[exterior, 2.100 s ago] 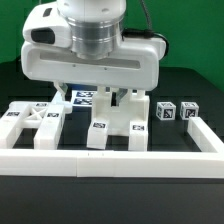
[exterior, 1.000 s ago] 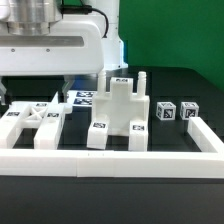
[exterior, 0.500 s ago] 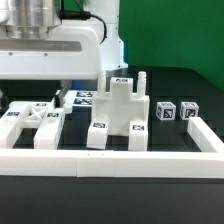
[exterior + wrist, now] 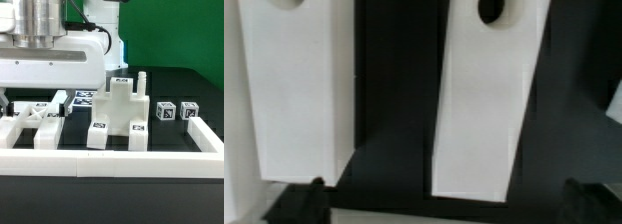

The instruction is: Assemble chair

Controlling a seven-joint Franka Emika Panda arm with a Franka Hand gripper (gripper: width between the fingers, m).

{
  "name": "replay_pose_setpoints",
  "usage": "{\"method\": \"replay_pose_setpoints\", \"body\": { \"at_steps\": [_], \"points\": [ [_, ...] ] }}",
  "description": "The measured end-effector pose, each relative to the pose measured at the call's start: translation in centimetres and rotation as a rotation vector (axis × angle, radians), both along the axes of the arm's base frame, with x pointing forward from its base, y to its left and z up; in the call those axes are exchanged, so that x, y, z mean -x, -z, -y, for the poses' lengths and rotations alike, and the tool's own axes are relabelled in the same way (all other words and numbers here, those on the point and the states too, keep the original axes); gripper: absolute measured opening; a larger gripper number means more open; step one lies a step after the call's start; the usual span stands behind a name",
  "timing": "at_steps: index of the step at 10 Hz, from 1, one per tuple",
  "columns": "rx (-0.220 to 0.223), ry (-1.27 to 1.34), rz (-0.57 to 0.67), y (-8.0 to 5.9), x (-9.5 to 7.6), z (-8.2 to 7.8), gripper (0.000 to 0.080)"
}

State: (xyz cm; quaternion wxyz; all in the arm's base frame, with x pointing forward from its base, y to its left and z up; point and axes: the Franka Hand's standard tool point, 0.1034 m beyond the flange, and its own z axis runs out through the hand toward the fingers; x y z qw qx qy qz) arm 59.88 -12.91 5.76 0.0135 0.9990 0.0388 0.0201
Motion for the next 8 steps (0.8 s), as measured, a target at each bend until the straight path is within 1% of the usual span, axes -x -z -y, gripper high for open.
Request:
{"method": "replay_pose_setpoints", "body": {
  "at_steps": [1, 2, 3, 4, 6, 8],
  "points": [
    [0.000, 0.001, 0.000, 0.0, 0.0, 0.0, 0.0649],
    [-0.001, 0.037, 0.002, 0.3, 0.0, -0.4, 0.0649],
    [-0.006, 0.065, -0.006, 1.1, 0.1, -1.4, 0.0649],
    [-0.009, 0.065, -0.015, 1.6, 0.3, -1.8, 0.0649],
    [-0.008, 0.077, -0.027, 2.4, 0.7, -1.9, 0.0649],
    [0.000, 0.078, -0.038, 3.5, 1.3, -1.5, 0.0649]
  ]
}}
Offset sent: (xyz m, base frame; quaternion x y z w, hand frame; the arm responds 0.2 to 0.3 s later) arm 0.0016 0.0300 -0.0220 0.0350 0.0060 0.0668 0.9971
